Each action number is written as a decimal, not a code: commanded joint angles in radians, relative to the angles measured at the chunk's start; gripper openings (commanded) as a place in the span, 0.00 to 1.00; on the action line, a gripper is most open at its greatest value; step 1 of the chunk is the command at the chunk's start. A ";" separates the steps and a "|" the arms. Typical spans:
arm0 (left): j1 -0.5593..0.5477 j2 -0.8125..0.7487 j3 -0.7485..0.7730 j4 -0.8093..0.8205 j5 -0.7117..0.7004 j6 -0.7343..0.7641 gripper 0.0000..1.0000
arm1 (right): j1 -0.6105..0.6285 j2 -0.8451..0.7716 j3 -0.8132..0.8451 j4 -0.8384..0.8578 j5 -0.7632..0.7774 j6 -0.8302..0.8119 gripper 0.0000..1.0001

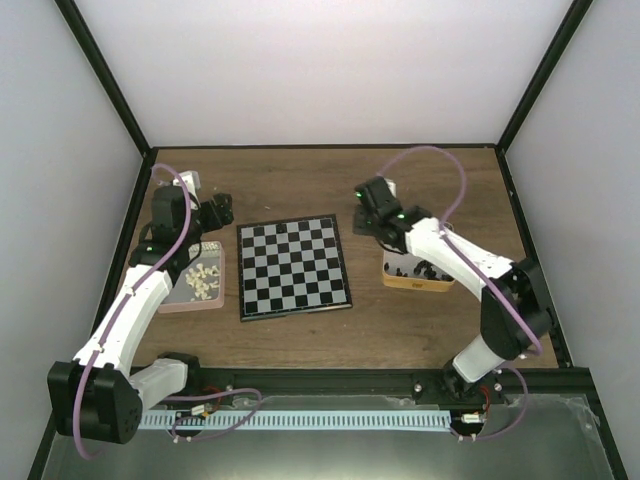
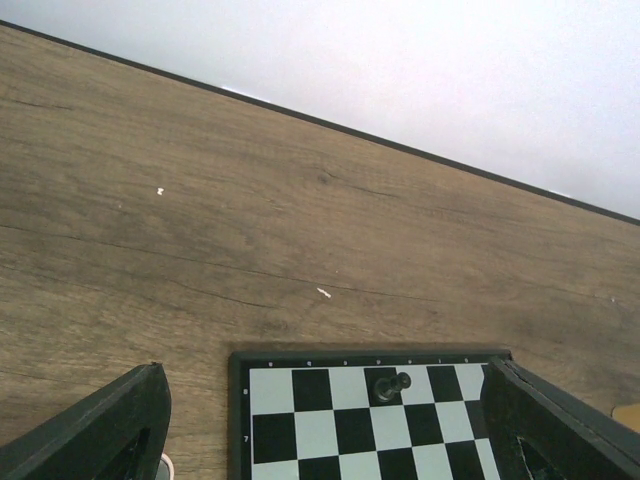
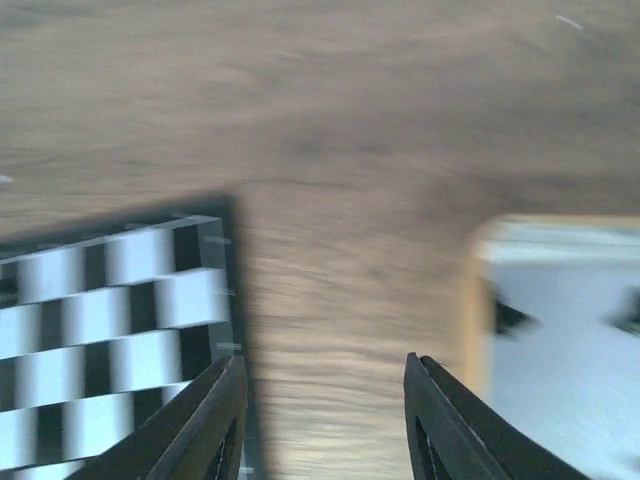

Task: Set up the chess pieces on the board
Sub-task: Pick up the chess piece from the storage box.

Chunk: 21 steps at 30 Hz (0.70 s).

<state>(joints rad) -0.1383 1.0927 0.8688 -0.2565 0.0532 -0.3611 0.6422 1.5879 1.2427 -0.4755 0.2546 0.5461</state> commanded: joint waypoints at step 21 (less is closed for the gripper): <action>-0.003 -0.015 -0.007 0.020 0.016 0.005 0.87 | -0.273 -0.126 -0.432 -0.093 0.131 0.135 0.33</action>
<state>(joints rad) -0.1383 1.0924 0.8688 -0.2565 0.0578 -0.3618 0.3885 1.4475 0.8268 -0.6014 0.3382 0.6579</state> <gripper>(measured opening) 0.871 0.343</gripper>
